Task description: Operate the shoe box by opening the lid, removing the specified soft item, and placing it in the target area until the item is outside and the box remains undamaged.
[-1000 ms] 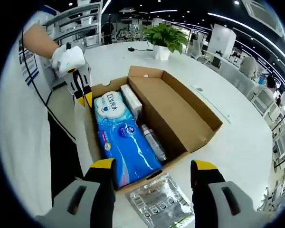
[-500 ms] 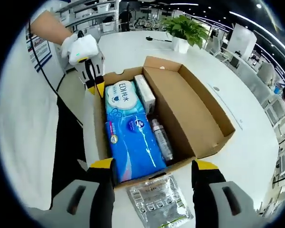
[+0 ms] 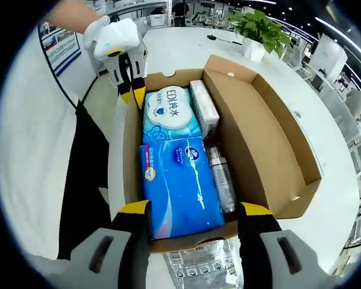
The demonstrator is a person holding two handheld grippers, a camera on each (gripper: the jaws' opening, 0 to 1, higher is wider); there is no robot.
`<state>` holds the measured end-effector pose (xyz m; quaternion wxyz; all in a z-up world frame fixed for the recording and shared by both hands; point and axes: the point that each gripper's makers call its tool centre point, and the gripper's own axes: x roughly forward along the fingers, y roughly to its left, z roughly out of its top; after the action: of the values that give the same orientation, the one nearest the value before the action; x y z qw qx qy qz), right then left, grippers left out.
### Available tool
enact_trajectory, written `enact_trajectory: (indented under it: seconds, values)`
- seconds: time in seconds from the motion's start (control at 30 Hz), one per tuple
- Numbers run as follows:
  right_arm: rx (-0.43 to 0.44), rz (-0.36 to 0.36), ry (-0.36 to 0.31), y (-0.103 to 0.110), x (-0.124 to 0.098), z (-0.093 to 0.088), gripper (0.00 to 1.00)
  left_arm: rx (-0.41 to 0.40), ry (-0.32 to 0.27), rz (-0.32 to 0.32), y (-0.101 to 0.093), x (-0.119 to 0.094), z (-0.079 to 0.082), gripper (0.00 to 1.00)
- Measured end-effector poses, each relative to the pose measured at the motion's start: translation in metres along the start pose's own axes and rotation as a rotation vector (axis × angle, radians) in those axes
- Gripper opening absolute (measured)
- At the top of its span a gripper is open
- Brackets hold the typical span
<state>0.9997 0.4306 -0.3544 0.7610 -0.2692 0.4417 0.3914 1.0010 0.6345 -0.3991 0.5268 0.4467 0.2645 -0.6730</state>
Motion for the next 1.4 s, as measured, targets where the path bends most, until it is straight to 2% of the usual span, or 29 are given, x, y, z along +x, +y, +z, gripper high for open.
enact_trajectory:
  seconds: [0.2, 0.47, 0.7, 0.8, 1.07, 1.17, 1.4]
  values:
    - [0.000, 0.044, -0.001, 0.007, 0.005, 0.003, 0.59, 0.001, -0.002, 0.013, 0.001, 0.000, 0.001, 0.02]
    - [-0.005, 0.104, 0.055, 0.012, 0.025, -0.003, 0.60, -0.003, -0.001, 0.009, 0.001, 0.000, 0.000, 0.02]
    - [0.005, 0.135, 0.068, 0.016, 0.028, -0.002, 0.62, 0.003, -0.006, 0.021, 0.001, -0.002, 0.003, 0.02]
    - [-0.023, 0.126, 0.093, 0.016, 0.030, -0.005, 0.62, 0.002, -0.005, 0.021, 0.001, -0.001, 0.002, 0.02]
    - [-0.008, 0.137, 0.125, 0.016, 0.040, -0.007, 0.62, 0.001, -0.004, 0.022, 0.001, -0.001, 0.002, 0.02]
    - [0.058, 0.127, 0.126, 0.013, 0.040, -0.005, 0.60, 0.003, -0.003, 0.022, 0.001, -0.001, 0.002, 0.02]
    - [0.003, 0.136, 0.109, 0.016, 0.040, -0.003, 0.60, 0.006, -0.003, 0.018, 0.001, 0.000, 0.001, 0.02]
